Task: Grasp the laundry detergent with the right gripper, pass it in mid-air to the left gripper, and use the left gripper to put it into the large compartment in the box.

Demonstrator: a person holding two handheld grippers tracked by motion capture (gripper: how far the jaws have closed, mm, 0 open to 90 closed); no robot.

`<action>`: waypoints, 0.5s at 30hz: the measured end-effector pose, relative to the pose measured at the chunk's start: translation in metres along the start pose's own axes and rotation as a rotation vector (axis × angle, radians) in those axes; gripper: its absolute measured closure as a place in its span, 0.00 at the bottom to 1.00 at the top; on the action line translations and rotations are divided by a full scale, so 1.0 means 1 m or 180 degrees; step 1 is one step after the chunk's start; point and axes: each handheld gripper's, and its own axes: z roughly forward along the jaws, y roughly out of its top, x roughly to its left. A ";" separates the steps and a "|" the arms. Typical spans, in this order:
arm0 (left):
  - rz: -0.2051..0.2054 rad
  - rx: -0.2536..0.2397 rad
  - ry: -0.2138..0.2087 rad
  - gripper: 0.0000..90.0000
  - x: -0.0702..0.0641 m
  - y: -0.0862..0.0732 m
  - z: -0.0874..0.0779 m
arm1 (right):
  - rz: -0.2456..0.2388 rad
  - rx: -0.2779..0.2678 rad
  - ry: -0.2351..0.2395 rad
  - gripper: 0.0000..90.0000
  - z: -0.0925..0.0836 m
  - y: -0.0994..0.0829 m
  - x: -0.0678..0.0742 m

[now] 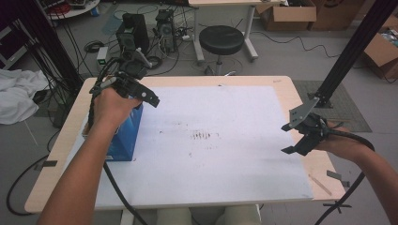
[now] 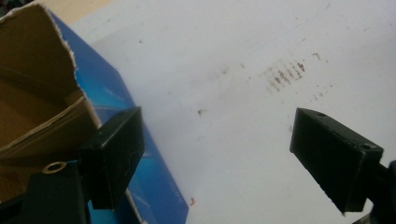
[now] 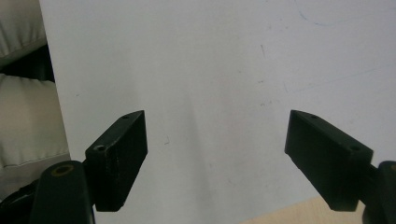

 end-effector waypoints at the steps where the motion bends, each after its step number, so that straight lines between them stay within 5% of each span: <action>1: 0.0028 0.0012 -0.0007 0.21 -0.002 0.002 0.001 | -0.0002 0.0002 0.0000 0.23 0.000 0.000 0.000; 15: 0.0351 0.0103 -0.0131 0.21 -0.032 0.021 0.018 | 0.0014 0.0017 0.0011 0.23 0.002 0.002 0.001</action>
